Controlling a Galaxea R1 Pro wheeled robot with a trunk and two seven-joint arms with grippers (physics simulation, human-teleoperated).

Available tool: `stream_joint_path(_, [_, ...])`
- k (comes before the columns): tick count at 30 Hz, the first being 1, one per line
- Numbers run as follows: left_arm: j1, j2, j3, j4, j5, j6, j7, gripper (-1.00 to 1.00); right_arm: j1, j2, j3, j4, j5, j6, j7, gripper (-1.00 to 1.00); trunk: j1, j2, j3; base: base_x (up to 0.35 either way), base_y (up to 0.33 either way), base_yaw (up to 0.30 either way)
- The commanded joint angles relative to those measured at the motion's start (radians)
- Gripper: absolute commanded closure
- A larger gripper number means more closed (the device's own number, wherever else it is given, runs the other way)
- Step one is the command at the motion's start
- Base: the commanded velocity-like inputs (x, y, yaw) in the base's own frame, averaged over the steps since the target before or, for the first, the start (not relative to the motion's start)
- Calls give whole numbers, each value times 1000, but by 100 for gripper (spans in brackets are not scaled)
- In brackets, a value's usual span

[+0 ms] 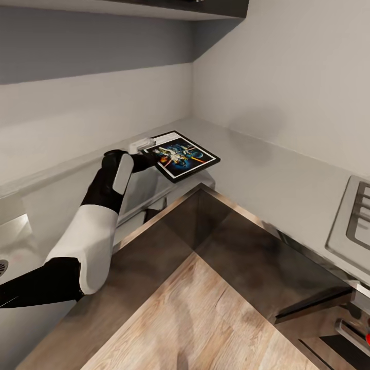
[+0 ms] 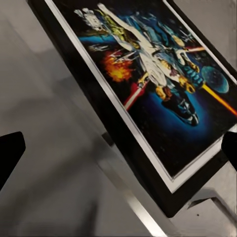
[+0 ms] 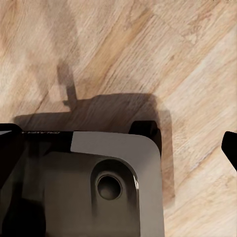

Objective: Pick up the poster from the kitchen countertop and hang it on one of the wall nails in the kitchen.

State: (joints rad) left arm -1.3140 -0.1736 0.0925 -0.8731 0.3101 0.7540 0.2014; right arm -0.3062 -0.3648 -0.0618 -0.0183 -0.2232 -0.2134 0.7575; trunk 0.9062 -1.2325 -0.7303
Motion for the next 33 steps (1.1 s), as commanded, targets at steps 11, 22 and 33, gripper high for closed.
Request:
stream_joint_path(11, [-1, -1, 3, -1, 122, 1, 6, -100, -1, 0, -6, 1, 1, -1, 5, -100, 0, 0, -1, 1, 0, 0])
stream_joint_path(22, [-1, -1, 3, -1, 127, 1, 6, -100, -1, 0, -6, 3, 1, -3, 5, -100, 0, 0, -1, 111, 0, 0])
stream_joint_path(33, [-1, -1, 3, -1, 127, 2, 6, -100, -1, 2, -6, 24, 2, 0, 6, -100, 0, 0, -1, 28, 0, 0])
